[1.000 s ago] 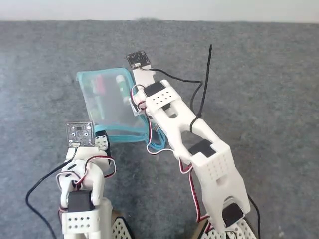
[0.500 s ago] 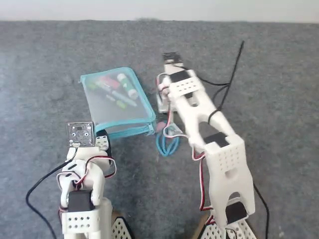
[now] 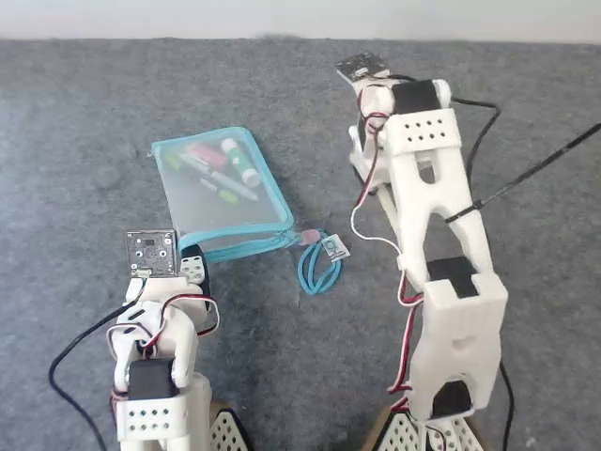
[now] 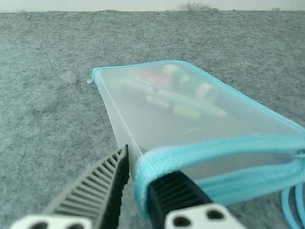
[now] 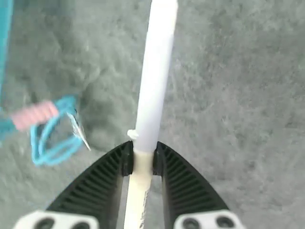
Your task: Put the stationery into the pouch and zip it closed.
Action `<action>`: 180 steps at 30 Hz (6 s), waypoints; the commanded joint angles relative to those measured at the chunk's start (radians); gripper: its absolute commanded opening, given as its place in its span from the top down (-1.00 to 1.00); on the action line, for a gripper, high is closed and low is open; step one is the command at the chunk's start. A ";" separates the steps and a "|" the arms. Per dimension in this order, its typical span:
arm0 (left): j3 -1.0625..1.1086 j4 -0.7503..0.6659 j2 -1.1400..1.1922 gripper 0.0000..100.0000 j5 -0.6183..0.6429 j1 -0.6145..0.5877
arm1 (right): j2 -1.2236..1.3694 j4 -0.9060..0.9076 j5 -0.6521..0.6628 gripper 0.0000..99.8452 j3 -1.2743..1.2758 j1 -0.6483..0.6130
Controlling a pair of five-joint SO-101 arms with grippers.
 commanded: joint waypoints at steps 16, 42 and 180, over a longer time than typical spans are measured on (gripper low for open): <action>-0.010 0.009 -0.015 0.97 -0.002 0.011 | -0.602 -0.638 -0.021 0.94 1.142 0.065; -0.010 0.021 -0.018 0.97 -0.002 0.006 | -0.661 -0.714 -0.021 0.56 1.455 0.050; -0.010 0.018 -0.018 0.97 -0.002 0.012 | -0.415 -1.563 -0.439 0.36 1.227 -0.458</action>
